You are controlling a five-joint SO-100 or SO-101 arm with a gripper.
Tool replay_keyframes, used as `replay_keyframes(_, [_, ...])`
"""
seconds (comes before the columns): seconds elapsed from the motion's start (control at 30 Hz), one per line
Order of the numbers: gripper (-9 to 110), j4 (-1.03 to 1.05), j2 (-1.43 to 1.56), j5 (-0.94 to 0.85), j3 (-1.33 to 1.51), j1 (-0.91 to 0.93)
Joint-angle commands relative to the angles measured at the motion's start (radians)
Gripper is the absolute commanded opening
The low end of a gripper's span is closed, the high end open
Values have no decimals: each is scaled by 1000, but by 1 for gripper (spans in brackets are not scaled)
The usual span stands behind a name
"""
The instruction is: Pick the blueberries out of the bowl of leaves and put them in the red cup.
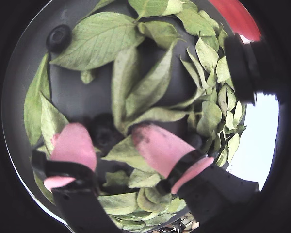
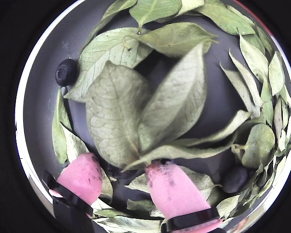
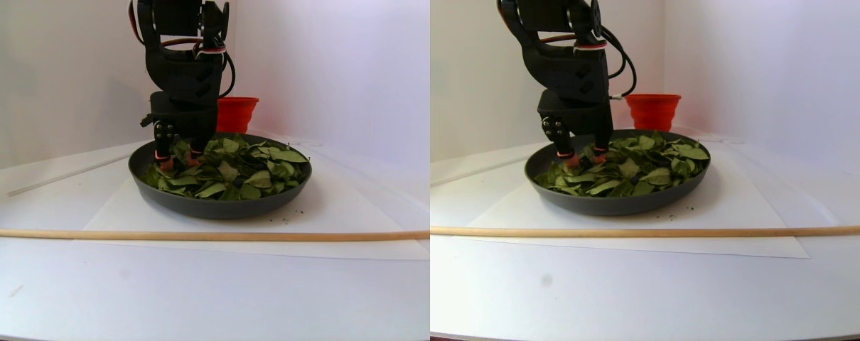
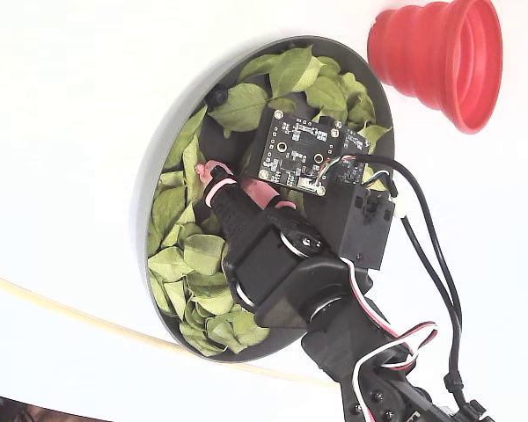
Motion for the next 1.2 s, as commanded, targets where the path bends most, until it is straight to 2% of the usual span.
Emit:
replay_keyframes(0.0, [17,-17,0,-12,-2,11])
replay_keyframes(0.57, [17,-77,-46,23,-29,-18])
replay_keyframes(1.17, [11,-77,-57,-2,-20,-17])
